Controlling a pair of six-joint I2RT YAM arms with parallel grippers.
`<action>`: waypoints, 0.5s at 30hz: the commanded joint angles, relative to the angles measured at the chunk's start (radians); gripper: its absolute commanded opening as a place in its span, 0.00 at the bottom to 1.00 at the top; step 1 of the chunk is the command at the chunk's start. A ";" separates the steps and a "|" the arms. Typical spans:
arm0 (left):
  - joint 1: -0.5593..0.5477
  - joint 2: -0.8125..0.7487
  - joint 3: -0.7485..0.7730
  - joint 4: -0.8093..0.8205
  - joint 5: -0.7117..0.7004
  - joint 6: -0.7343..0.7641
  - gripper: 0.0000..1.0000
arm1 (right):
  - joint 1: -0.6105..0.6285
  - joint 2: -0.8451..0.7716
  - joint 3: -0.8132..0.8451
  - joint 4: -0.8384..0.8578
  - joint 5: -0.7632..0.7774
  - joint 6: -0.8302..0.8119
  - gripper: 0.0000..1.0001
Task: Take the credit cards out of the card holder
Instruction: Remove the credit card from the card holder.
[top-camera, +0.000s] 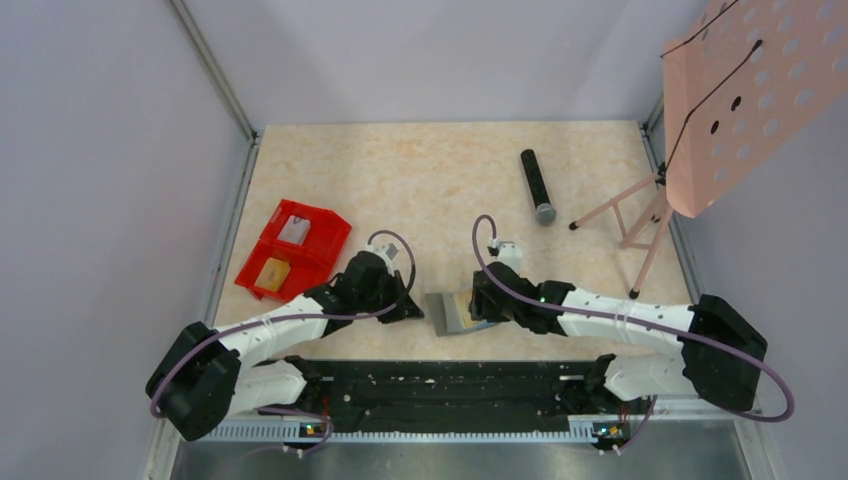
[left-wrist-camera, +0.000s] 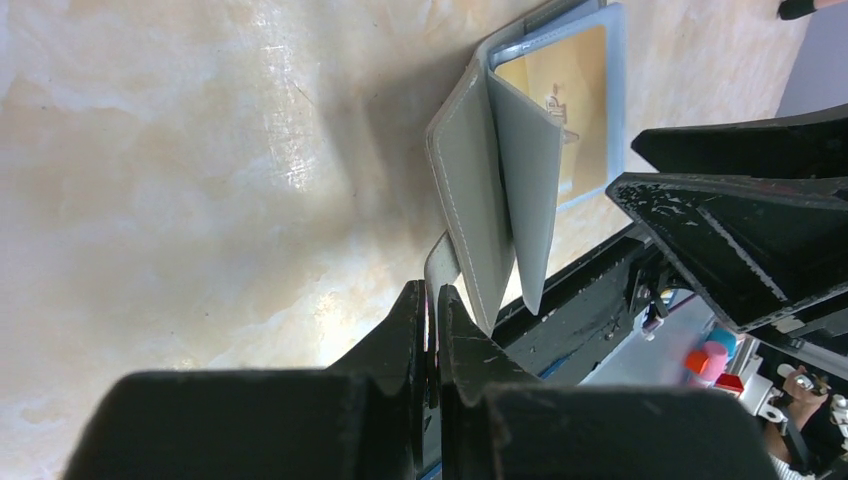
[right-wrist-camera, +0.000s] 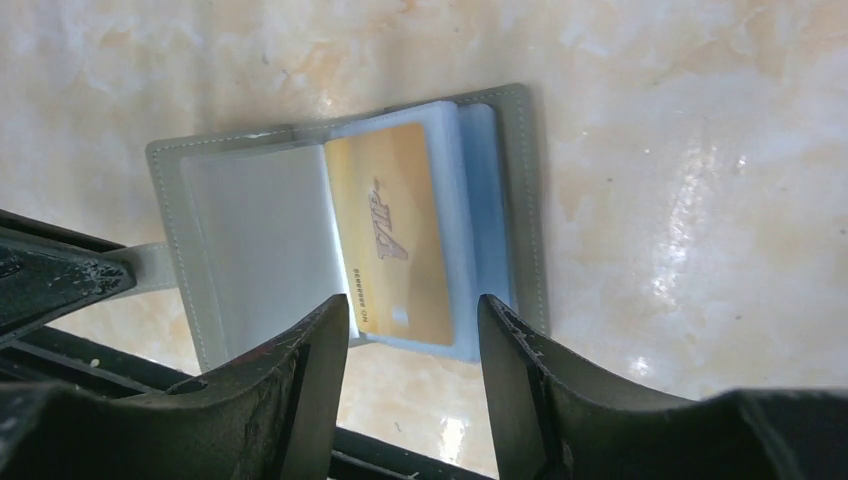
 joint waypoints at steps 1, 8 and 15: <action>-0.002 0.004 0.030 -0.007 -0.003 0.050 0.00 | 0.012 -0.047 0.069 -0.068 0.063 -0.019 0.51; 0.006 0.031 0.105 -0.140 -0.083 0.099 0.05 | 0.010 -0.088 0.100 -0.070 0.029 -0.068 0.46; 0.010 -0.037 0.176 -0.190 -0.111 0.075 0.32 | -0.047 -0.071 0.029 0.145 -0.216 -0.137 0.38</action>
